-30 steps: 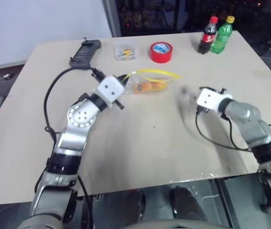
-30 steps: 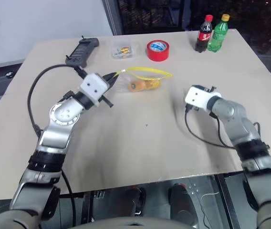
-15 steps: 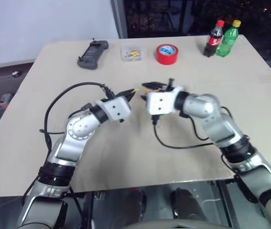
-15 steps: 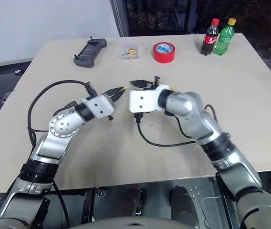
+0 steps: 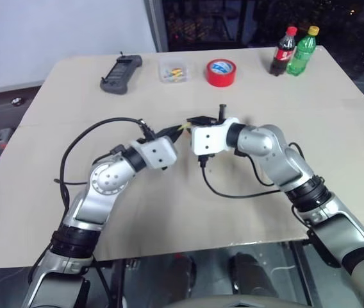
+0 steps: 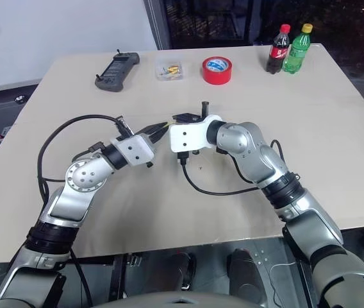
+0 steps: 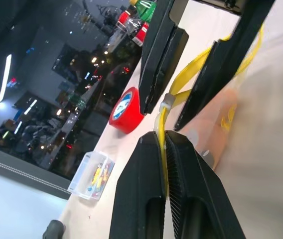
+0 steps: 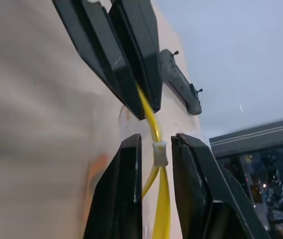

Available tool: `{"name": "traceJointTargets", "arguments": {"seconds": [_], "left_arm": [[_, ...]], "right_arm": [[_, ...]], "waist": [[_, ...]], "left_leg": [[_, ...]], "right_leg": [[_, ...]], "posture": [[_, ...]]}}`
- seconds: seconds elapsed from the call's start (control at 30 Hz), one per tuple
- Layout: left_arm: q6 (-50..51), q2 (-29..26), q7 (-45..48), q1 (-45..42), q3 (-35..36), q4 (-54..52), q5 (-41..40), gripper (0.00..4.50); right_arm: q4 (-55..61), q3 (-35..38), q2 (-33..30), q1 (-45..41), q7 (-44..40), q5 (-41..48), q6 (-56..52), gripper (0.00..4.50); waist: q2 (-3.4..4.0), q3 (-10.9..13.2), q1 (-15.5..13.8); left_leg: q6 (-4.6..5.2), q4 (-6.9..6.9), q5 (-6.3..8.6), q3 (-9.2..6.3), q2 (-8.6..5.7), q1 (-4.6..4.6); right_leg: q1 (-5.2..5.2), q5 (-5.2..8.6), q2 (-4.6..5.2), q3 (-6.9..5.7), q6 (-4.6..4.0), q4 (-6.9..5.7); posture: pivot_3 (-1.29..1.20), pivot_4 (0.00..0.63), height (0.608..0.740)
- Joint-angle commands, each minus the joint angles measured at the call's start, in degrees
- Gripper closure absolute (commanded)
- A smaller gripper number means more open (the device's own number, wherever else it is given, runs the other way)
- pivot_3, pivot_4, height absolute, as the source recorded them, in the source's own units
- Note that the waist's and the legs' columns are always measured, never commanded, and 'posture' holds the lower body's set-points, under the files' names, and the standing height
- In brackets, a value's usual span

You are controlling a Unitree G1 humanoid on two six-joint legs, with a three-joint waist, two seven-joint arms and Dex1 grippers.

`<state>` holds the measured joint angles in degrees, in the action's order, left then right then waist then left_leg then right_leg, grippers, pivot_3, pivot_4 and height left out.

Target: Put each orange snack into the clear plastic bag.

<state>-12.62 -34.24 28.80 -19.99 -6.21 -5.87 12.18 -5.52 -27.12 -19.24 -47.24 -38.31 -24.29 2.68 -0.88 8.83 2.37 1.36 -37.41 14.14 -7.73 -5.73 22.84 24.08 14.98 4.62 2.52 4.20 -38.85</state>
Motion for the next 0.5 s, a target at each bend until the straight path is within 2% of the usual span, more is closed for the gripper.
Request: {"name": "traceJointTargets", "arguments": {"seconds": [0.03, 0.1, 0.5], "left_arm": [[0.22, 0.29, -0.6, -0.53, 1.64, -1.93, -0.8, 4.5], [0.34, 0.44, -0.66, -0.73, 1.64, -1.75, -0.86, 4.5], [-0.35, 0.95, -0.63, -0.85, 2.57, -1.74, -2.73, 4.5]], "right_arm": [[0.88, 1.06, 0.3, -1.58, 0.16, 0.05, 0.84, 3.55], [0.82, 1.2, 0.21, -1.65, 0.17, 0.0, 0.91, 4.07], [0.27, 1.64, -0.4, -1.45, 0.79, -0.82, 0.63, 4.07]], "waist": [[0.0, 0.0, -0.01], [0.0, 0.0, 0.0], [0.0, 0.0, 0.01]], "left_leg": [[0.0, 0.0, 0.0, 0.0, 0.0, 0.0], [0.0, 0.0, 0.0, 0.0, 0.0, 0.0], [0.0, 0.0, 0.0, 0.0, 0.0, 0.0]], "right_leg": [[0.0, 0.0, 0.0, 0.0, 0.0, 0.0], [0.0, 0.0, 0.0, 0.0, 0.0, 0.0], [0.0, 0.0, 0.0, 0.0, 0.0, 0.0]], "posture": [[0.0, 0.15, 0.74], [0.0, 0.15, 0.74], [0.0, 0.15, 0.74]]}}
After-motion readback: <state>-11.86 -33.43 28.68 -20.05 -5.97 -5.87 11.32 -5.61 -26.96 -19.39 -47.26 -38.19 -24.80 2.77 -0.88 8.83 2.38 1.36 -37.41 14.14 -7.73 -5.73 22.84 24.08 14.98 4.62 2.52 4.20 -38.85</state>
